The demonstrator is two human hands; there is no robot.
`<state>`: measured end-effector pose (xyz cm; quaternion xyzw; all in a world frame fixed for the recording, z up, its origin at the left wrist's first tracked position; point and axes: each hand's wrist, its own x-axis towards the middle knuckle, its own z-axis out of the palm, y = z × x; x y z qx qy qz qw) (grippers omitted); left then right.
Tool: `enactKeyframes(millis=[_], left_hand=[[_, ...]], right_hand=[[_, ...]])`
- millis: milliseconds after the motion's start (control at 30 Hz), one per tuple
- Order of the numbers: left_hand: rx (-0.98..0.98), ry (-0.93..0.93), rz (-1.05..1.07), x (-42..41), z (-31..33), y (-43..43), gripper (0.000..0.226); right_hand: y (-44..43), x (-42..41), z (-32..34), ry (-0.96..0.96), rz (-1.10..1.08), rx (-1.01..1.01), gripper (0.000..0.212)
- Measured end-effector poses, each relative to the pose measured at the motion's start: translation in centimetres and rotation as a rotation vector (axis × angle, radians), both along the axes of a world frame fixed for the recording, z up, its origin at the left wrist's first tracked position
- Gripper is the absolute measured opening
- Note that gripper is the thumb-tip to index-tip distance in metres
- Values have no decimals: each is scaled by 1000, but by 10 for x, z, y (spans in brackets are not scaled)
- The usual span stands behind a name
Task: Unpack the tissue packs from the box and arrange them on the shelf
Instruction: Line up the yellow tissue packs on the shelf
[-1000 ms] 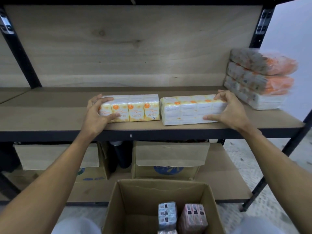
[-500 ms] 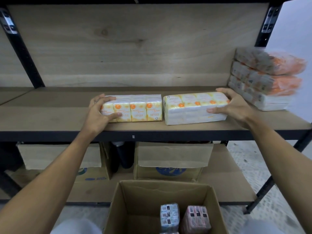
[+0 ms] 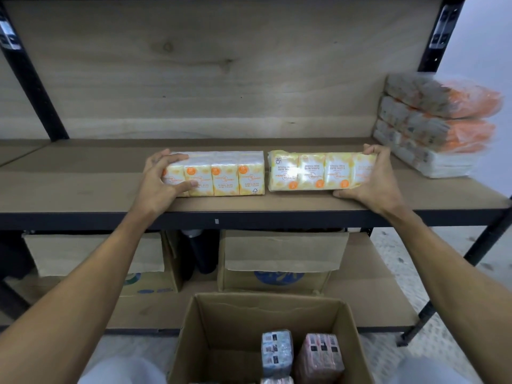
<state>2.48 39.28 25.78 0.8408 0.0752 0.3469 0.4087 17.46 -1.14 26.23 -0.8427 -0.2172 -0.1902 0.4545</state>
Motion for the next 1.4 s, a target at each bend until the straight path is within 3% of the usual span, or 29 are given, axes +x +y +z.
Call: enactKeyframes(millis=[200,533,700,900,1067,1233,1400], left_hand=[[8,-14,-13,1,-3,0,52],[-2,-6,-15,0,-6,0,53],[-3,-6,-11,2,-7,1,52],[-10,-2,-8,2,-8,2,52],[-16,3,-4,1,-8,2,54],[-21,-6,-19,0,-6,0,51],[-25,-13,-26,-1,-5,-2,51]], right_hand=[[-5,-11,6,107,38,120,87],[-21,-9,15,427,137,134,114],[-21,-14,15,381,110,229,99],[-29,-17,26,301,91,417,106],[-36,-14,56,156,67,520,92],[-26,-9,92,59,123,440,74],[7,-6,126,-46,178,171,74]])
